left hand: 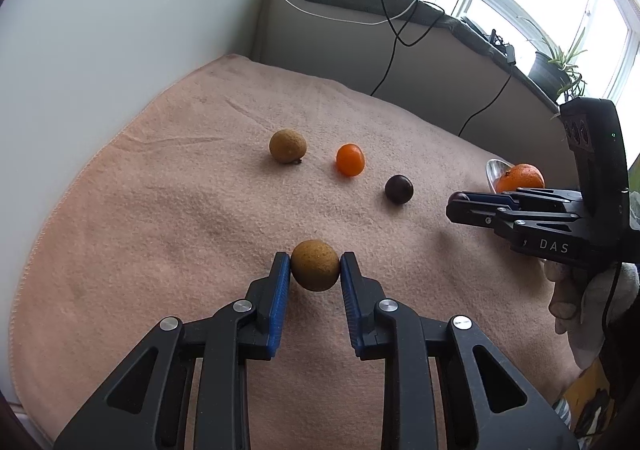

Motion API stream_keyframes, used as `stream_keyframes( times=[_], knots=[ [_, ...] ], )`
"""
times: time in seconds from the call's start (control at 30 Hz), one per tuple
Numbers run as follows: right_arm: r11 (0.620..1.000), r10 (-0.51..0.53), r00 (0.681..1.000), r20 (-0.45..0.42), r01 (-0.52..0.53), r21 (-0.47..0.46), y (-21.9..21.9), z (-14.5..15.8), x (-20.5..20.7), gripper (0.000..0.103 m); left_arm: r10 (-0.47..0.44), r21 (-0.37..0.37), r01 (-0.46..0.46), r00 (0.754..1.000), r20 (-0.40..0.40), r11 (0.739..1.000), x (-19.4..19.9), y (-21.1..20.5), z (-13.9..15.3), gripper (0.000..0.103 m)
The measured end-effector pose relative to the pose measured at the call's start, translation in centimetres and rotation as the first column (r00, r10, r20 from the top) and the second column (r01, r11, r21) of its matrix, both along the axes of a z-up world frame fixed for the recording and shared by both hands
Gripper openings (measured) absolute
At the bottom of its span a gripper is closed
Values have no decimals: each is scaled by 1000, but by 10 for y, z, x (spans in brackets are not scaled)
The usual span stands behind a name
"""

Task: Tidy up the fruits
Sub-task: 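Grasp the dark plum with the right tool while the left tool grasps the brown fruit, then carry plum and brown fruit into the plate, opening the right tool while the left tool releases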

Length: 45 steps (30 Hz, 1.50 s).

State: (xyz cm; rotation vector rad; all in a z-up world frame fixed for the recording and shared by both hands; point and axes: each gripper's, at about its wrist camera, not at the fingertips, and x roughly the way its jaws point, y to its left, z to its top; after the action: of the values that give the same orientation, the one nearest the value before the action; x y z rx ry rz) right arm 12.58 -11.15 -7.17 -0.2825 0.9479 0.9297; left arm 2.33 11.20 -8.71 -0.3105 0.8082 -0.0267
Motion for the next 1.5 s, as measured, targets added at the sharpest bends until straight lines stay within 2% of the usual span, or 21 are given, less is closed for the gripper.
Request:
stream_keyframes(
  times=[0.33, 0.73, 1.07, 1.27, 1.5],
  knots=[
    [996, -53, 998, 39, 50, 69, -32, 25, 0, 27, -43, -11, 44, 997, 60, 999, 5, -20, 24, 24],
    [977, -171, 983, 67, 161, 142, -91, 47, 20, 27, -149, -6, 151, 981, 127, 989, 27, -73, 51, 24],
    [953, -266, 962, 65, 253, 166, -140, 52, 49, 27, -264, 0, 268, 949, 175, 963, 50, -135, 69, 24],
    [943, -292, 956, 39, 281, 176, -158, 49, 68, 26, -335, 6, 341, 922, 194, 940, 60, -172, 75, 24],
    [935, -297, 955, -26, 296, 194, -174, 36, 91, 27, -390, 11, 395, 902, 187, 919, 78, -206, 73, 24]
  ],
)
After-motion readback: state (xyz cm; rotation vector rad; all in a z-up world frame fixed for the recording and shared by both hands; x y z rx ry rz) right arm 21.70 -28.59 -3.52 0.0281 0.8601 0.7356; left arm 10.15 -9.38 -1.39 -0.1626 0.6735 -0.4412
